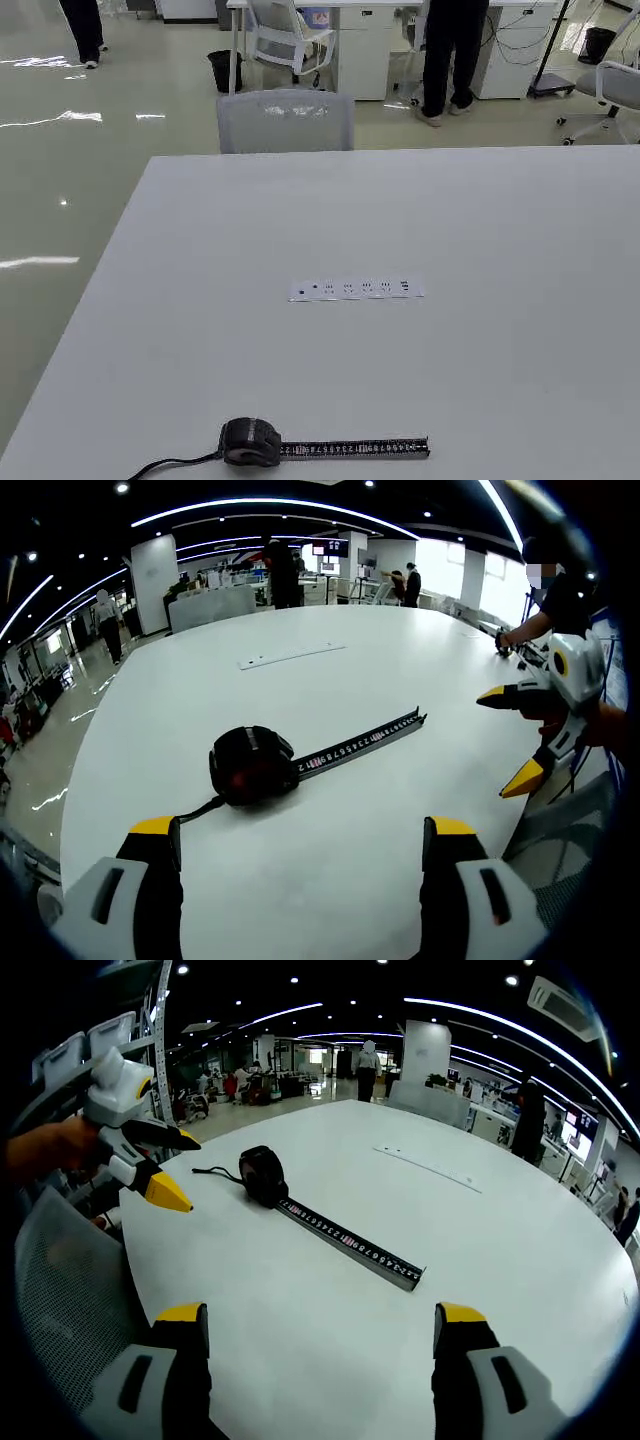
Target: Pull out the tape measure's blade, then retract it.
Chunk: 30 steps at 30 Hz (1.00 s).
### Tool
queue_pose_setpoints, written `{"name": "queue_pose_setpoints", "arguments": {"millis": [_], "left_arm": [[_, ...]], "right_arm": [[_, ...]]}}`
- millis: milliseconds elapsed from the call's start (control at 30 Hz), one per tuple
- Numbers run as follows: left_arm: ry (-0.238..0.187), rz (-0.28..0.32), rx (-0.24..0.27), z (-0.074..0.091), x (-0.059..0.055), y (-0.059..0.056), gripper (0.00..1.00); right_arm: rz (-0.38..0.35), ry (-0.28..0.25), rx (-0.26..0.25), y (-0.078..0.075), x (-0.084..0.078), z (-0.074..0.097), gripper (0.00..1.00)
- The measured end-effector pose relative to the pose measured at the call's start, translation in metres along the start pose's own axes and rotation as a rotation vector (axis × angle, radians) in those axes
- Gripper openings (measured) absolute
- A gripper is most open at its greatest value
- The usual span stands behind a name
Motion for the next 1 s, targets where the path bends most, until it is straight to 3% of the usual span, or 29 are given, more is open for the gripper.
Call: {"name": "queue_pose_setpoints", "arguments": {"millis": [333, 567, 1000], "left_arm": [[0.006, 0.031, 0.013, -0.013, 0.008, 0.003, 0.99], [0.015, 0.041, 0.013, -0.022, 0.015, 0.006, 0.99], [0.036, 0.063, 0.033, -0.041, 0.025, 0.015, 0.99]], "right_arm": [[0.087, -0.052, 0.076, -0.008, 0.006, -0.001, 0.9], [0.136, -0.042, 0.121, -0.012, 0.007, -0.003, 0.87], [0.206, -0.039, 0.171, -0.039, 0.007, -0.007, 0.75]]}}
Point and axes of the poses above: the centre of the closed fingertips' face, and the gripper's own axes: z roughly backward along the fingers, y roughly to its left, x roughly out of its top, the point moved 10 cm from there along z, roughly backward along the fingers, and after that the axes turned 4 degrees about x, right-handed, at the moved point
